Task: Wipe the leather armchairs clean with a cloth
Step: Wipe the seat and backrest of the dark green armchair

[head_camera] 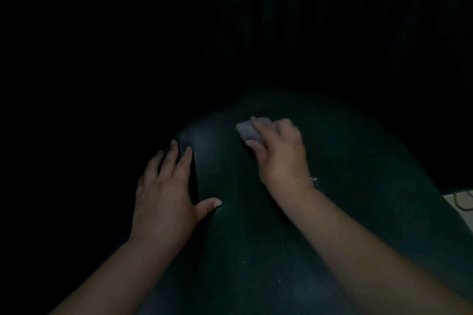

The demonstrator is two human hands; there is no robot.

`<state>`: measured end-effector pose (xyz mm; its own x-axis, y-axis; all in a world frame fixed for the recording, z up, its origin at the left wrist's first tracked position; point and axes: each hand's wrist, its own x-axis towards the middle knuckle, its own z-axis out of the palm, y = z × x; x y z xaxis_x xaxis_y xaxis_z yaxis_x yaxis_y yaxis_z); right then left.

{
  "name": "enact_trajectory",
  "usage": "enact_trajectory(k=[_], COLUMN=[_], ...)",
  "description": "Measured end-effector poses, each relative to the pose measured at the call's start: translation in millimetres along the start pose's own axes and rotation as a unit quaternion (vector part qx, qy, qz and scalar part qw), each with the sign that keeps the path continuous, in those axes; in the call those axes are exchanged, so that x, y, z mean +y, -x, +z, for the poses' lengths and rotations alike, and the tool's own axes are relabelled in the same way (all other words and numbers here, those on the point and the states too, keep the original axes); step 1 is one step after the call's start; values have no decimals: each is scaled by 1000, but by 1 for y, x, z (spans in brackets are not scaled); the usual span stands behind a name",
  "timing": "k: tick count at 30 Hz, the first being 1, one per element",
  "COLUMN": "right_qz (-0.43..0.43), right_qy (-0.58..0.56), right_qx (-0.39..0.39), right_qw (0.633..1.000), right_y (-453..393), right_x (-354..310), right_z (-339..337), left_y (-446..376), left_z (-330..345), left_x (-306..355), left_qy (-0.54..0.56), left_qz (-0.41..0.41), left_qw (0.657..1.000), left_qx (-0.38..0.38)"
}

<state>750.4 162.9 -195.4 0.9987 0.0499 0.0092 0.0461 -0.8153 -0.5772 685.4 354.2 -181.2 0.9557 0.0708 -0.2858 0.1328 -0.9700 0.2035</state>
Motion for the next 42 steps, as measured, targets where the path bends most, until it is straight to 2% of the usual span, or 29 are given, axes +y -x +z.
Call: enact_trajectory(k=[2,3,6,8,11,14,18,20,23,25,27,31,33,35,37,42], right_qz=[49,59,5,-21,50,123,33,24,126,174,149,27,49,119,149,50], right_qy=[21,37,22,5,58,87,43,30,6,-1,29,12,38,54,65,29], right_qx=[43,36,-30,-25,56,81,35,30,100,113,81,34,64,112,117,34], right_qw=[998,997,999,999,995,985,998,999,987,978,985,999,996,985,980,998], right_y=[-2,0,15,19,14,20,44,45,39,43,53,73,68,67,75,101], right_x=[13,14,-1,-4,25,48,25,27,59,69,53,18,38,64,69,20], right_z=[-9,-10,-1,-3,-24,-37,-14,-19,-39,-44,-32,-14,-27,-44,-47,-16], left_y=[-1,-1,1,3,8,11,14,18,22,23,23,25,27,28,28,30], left_z=[-2,-3,-5,-6,-7,-7,-2,1,5,7,9,11,9,8,7,7], left_x=[1,1,5,9,19,25,30,34,36,36,37,38,38,35,34,36], left_qy=[-1,-3,-4,-3,-1,0,7,9,14,10,7,8,10,5,1,-13], left_qz=[1,0,5,23,56,71,76,84,93,96,94,94,100,109,115,113], left_qw=[1000,1000,1000,1000,998,997,996,996,995,994,995,995,994,993,992,992], left_qx=[-2,-2,0,2,-11,-22,-37,-39,-46,-42,-36,-33,-37,-44,-50,-49])
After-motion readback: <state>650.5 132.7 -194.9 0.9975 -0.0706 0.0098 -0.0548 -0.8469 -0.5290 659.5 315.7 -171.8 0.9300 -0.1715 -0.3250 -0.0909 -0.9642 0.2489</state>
